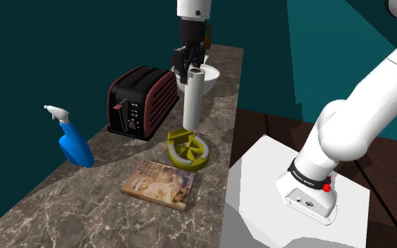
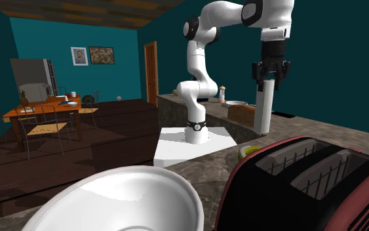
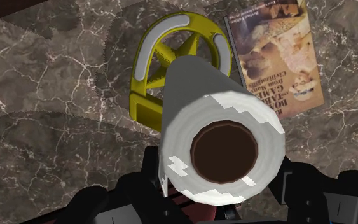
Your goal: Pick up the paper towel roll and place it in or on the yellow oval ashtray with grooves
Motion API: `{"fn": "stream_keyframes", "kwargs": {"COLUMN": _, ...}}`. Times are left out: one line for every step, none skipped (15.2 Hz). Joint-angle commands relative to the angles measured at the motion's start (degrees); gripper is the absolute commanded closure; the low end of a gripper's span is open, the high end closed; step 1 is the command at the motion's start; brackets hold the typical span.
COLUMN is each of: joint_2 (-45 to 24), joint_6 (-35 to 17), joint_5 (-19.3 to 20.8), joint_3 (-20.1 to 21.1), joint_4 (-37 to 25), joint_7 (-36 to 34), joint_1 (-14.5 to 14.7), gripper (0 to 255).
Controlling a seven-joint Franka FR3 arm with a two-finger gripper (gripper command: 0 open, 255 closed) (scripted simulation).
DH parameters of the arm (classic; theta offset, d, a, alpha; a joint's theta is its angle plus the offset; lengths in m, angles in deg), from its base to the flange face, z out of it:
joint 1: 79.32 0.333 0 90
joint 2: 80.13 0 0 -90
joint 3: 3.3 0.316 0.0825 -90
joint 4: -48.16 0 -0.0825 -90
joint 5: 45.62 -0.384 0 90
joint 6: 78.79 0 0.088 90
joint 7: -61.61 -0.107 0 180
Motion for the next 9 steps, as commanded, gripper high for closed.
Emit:
{"fn": "stream_keyframes", "kwargs": {"joint_2": -0.06, "joint_6": -1.42, "joint_5": -0.04, "joint_3": 0.08, "joint_4": 1.33, "joint_7": 0.04, "joint_1": 0.04, "gripper": 255}}
{"fn": "stream_keyframes", "kwargs": {"joint_2": -0.09, "joint_6": -2.19, "joint_5": -0.06, "joint_3": 0.12, "joint_4": 2.07, "joint_7": 0.09, "joint_1": 0.06, "gripper": 255}}
{"fn": "stream_keyframes", "kwargs": {"joint_2": -0.13, "joint_6": -2.95, "joint_5": -0.08, "joint_3": 0.15, "joint_4": 2.8, "joint_7": 0.13, "joint_1": 0.08, "gripper": 255}}
{"fn": "stream_keyframes", "kwargs": {"joint_2": -0.19, "joint_6": -3.72, "joint_5": -0.1, "joint_3": 0.19, "joint_4": 3.51, "joint_7": 0.17, "joint_1": 0.09, "gripper": 255}}
{"fn": "stream_keyframes", "kwargs": {"joint_2": -0.26, "joint_6": -4.49, "joint_5": -0.12, "joint_3": 0.22, "joint_4": 4.22, "joint_7": 0.2, "joint_1": 0.11, "gripper": 255}}
{"fn": "stream_keyframes", "kwargs": {"joint_2": -0.34, "joint_6": -5.26, "joint_5": -0.13, "joint_3": 0.26, "joint_4": 4.91, "joint_7": 0.24, "joint_1": 0.12, "gripper": 255}}
{"fn": "stream_keyframes", "kwargs": {"joint_2": -0.43, "joint_6": -6.03, "joint_5": -0.15, "joint_3": 0.3, "joint_4": 5.59, "joint_7": 0.27, "joint_1": 0.14, "gripper": 255}}
{"fn": "stream_keyframes", "kwargs": {"joint_2": -0.54, "joint_6": -6.8, "joint_5": -0.16, "joint_3": 0.34, "joint_4": 6.25, "joint_7": 0.31, "joint_1": 0.15, "gripper": 255}}
{"fn": "stream_keyframes", "kwargs": {"joint_2": -0.66, "joint_6": -7.58, "joint_5": -0.17, "joint_3": 0.38, "joint_4": 6.91, "joint_7": 0.34, "joint_1": 0.17, "gripper": 255}}
